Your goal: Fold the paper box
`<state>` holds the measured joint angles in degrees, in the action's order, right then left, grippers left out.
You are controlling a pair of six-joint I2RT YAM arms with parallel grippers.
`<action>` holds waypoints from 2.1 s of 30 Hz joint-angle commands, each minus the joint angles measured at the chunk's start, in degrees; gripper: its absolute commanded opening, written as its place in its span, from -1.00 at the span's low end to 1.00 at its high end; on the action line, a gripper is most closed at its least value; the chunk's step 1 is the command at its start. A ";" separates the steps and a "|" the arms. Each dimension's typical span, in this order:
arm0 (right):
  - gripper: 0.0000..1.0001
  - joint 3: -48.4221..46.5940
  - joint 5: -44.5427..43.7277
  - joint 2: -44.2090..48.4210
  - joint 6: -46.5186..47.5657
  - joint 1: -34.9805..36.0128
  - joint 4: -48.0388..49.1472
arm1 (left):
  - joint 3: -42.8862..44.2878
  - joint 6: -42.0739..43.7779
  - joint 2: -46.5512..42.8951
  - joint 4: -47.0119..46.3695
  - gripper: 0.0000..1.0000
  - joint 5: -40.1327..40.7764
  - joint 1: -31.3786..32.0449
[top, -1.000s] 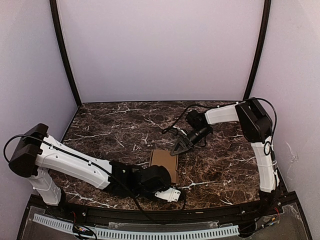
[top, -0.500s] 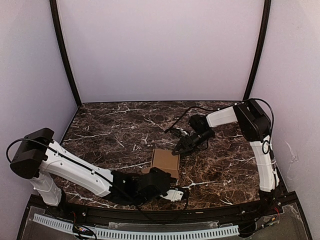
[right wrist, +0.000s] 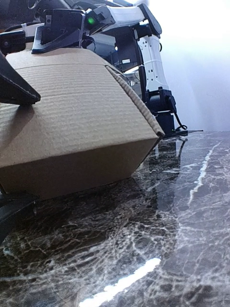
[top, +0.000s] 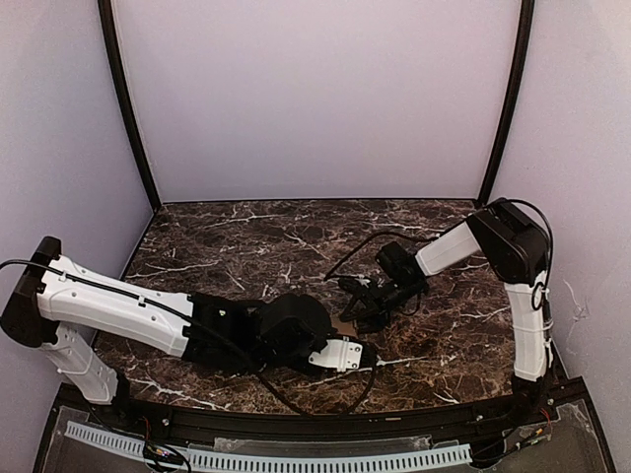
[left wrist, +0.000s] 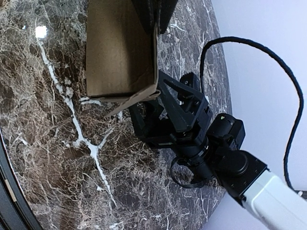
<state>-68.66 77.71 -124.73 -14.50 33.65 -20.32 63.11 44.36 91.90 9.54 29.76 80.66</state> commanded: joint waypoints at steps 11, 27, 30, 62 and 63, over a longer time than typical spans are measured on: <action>0.97 4.43 10.09 -3.74 -26.53 -8.13 26.69 | 10.83 -10.25 2.67 16.47 -0.98 -20.38 -13.50; 0.97 -7.86 -19.22 6.90 16.20 -18.81 -11.32 | 20.45 -14.50 12.39 21.24 -0.93 -29.47 -20.55; 0.97 -1.62 -20.29 14.98 15.41 -19.23 -3.32 | 20.89 -15.07 12.53 21.12 -0.59 -27.93 -20.71; 0.18 -8.33 -39.58 34.12 28.89 -1.42 -19.00 | 13.92 -65.47 -9.11 34.14 0.03 -11.98 -21.09; 0.13 -9.47 -40.51 33.65 28.56 -0.64 -20.43 | 14.07 -65.59 -8.36 34.10 0.03 -12.88 -21.14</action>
<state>-74.67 41.71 -91.18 16.38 29.50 -36.01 77.82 -14.98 82.50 39.24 17.89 59.61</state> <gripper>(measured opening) 0.594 0.519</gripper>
